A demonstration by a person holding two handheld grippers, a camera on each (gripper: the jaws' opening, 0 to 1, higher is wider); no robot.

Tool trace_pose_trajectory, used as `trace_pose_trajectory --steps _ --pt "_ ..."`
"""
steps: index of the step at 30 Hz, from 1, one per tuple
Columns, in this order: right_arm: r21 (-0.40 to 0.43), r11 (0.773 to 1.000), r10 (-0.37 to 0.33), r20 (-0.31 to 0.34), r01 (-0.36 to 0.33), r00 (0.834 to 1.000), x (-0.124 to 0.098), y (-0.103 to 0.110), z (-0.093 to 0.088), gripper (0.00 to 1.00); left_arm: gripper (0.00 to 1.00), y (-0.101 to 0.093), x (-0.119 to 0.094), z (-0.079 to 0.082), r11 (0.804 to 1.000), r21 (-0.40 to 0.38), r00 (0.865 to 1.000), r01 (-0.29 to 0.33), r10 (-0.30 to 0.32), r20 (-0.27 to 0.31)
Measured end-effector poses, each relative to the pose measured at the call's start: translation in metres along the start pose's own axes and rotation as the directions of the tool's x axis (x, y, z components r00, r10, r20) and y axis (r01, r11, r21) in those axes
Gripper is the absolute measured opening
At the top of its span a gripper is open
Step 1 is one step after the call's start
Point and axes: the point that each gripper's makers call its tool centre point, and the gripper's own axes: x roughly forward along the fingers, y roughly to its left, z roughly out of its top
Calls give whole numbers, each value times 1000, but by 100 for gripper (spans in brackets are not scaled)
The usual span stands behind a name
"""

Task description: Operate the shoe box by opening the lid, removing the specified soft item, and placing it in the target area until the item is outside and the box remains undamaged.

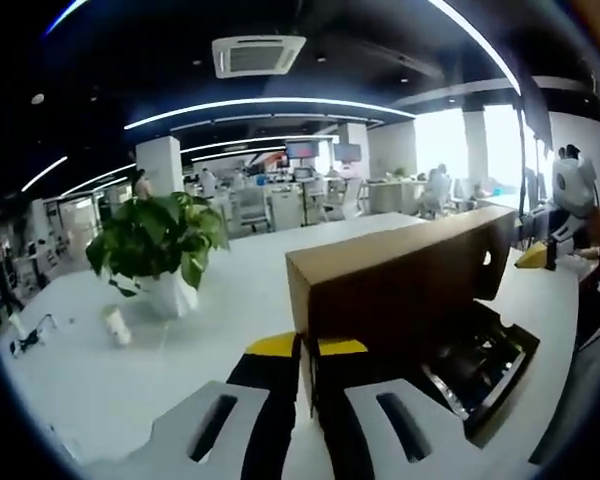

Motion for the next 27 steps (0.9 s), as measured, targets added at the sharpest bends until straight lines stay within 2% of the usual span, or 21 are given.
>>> trace_pose_trajectory --steps 4,9,14,21,27 --pt "-4 1000 -12 7 12 1000 5 -6 2 35 2 2 3 2 1000 7 1000 -14 14 6" --pt "-5 999 -42 11 42 999 13 -12 2 34 1 8 7 4 999 -32 1000 -17 18 17" --pt "4 998 -61 6 61 998 20 -17 -1 34 1 9 11 6 999 -31 999 -22 23 23" --pt "-11 997 -78 -36 77 996 24 -23 -22 33 1 13 19 8 999 -25 999 -22 23 30" --pt "1 994 -107 -81 108 991 24 -28 -45 26 1 17 28 9 999 -38 999 -29 30 39"
